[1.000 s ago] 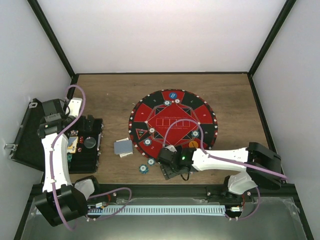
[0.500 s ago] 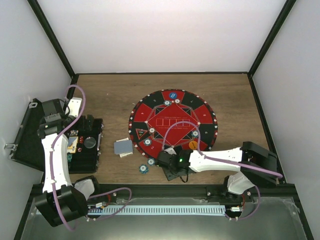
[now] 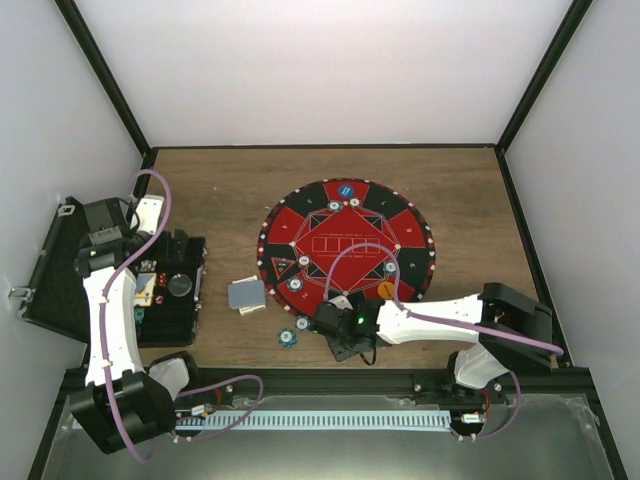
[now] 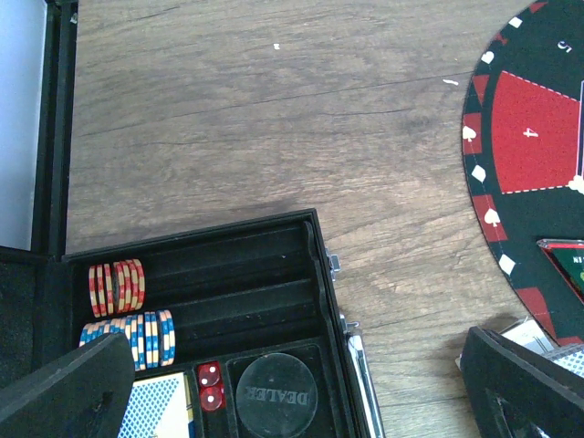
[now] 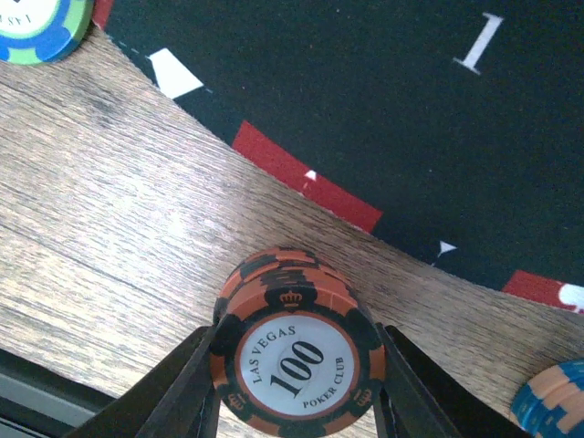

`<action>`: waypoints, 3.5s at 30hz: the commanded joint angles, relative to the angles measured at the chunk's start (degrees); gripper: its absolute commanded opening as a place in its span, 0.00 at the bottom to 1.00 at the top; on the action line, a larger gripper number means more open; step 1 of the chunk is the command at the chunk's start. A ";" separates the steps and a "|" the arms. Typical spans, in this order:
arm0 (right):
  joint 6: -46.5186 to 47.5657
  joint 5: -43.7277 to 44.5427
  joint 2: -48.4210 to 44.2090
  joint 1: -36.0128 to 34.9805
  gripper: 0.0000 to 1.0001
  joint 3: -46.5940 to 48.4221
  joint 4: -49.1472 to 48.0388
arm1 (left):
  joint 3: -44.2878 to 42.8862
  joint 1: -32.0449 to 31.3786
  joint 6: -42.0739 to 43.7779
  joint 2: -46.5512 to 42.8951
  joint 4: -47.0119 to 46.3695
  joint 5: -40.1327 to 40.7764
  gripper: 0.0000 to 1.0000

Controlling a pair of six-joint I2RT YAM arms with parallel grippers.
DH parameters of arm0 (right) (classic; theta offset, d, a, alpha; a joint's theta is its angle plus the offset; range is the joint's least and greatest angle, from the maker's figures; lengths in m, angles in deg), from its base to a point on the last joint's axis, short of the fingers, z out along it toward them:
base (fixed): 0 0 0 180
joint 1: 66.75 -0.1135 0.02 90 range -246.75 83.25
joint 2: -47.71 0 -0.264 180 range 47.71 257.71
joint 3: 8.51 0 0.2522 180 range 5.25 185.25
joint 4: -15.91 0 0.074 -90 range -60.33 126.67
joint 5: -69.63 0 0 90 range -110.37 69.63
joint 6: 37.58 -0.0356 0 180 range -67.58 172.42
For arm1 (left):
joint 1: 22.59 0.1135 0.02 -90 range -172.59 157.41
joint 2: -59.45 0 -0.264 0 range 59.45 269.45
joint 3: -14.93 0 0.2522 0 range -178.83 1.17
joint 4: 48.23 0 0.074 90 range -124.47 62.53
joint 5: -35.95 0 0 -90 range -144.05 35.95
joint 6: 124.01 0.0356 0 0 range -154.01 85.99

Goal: Distribute texas hold em gaming equipment

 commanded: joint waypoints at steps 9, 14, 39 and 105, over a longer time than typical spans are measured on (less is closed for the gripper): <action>0.09 5.78 -5.22 -0.21 0.18 7.42 7.04 | 0.10 0.36 0.08 -1.01 0.16 -0.02 1.00; 4.09 7.64 -6.84 6.62 0.18 8.75 8.65 | 0.02 0.34 -0.11 -1.09 0.20 -0.20 1.00; 20.59 -0.55 5.73 55.06 0.17 10.19 -10.39 | -0.37 0.36 -0.28 -0.13 -0.98 0.15 1.00; -6.69 4.96 -15.49 19.86 0.88 2.01 12.59 | -0.93 0.40 0.52 0.14 -0.40 -1.44 1.00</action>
